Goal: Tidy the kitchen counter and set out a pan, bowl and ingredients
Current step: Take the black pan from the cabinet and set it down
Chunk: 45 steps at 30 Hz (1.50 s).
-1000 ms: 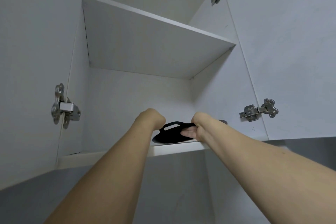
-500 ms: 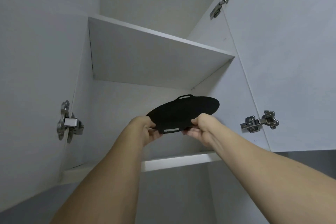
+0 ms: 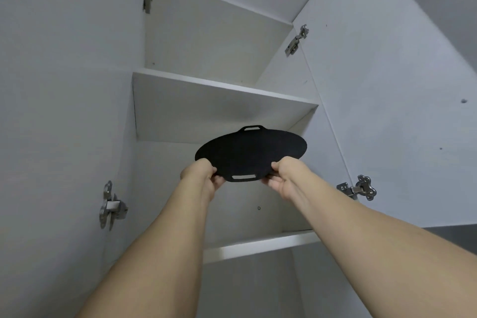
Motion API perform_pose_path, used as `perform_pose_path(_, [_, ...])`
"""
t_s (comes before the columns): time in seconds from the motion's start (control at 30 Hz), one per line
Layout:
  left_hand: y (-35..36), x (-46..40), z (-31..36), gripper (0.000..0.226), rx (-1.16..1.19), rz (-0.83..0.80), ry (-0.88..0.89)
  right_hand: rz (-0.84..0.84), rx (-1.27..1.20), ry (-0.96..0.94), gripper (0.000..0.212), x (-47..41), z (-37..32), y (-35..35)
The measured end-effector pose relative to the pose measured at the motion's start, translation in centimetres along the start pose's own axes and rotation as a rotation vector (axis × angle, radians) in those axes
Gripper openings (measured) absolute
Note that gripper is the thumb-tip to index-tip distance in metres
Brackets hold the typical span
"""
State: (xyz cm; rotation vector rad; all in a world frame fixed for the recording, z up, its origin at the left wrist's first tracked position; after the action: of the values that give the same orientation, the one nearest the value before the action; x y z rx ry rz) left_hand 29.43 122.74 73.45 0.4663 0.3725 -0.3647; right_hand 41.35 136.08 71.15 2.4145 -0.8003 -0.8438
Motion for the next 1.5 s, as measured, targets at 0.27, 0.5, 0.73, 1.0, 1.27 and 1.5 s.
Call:
perform_pose_path(0.27, [0.9, 5.5, 3.4, 0.034, 0.023, 0.036, 0.020, 0.019, -0.019, 0.017, 0.029, 5.7, -3.7, -0.7])
perform_pose_path(0.5, [1.6, 12.9, 7.0, 0.041, 0.081, 0.043, -0.016, 0.090, -0.119, 0.096, 0.027, 11.2, -7.1, -2.2])
perform_pose_path(0.73, [3.1, 20.6, 11.7, 0.017, -0.009, -0.020, 0.028, 0.133, -0.175, 0.058, 0.027, 18.0, -12.3, -2.9])
perform_pose_path(1.0, [4.4, 28.5, 21.0, 0.034, -0.065, -0.013, 0.069, -0.013, -0.166, -0.056, 0.026, 26.6, -19.9, -0.7])
perform_pose_path(1.27, [2.4, 35.8, 30.9, 0.022, -0.023, 0.008, 0.238, -0.098, -0.243, -0.121, 0.027, 33.5, -25.8, 4.8])
perform_pose_path(1.5, [-3.8, 41.8, 38.6, 0.020, -0.016, 0.052, 0.377, -0.164, -0.256, -0.165, 0.026, 40.0, -27.7, 11.8])
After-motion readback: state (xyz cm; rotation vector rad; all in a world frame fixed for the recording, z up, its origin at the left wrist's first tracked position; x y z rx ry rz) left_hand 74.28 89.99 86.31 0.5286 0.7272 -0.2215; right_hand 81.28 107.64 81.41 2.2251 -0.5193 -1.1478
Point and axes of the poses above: each hand's wrist, its own x-axis away from the middle knuckle, its own y-axis out of the palm, z = x × y, the point moved 6 cm from there along -x, towards the middle knuckle
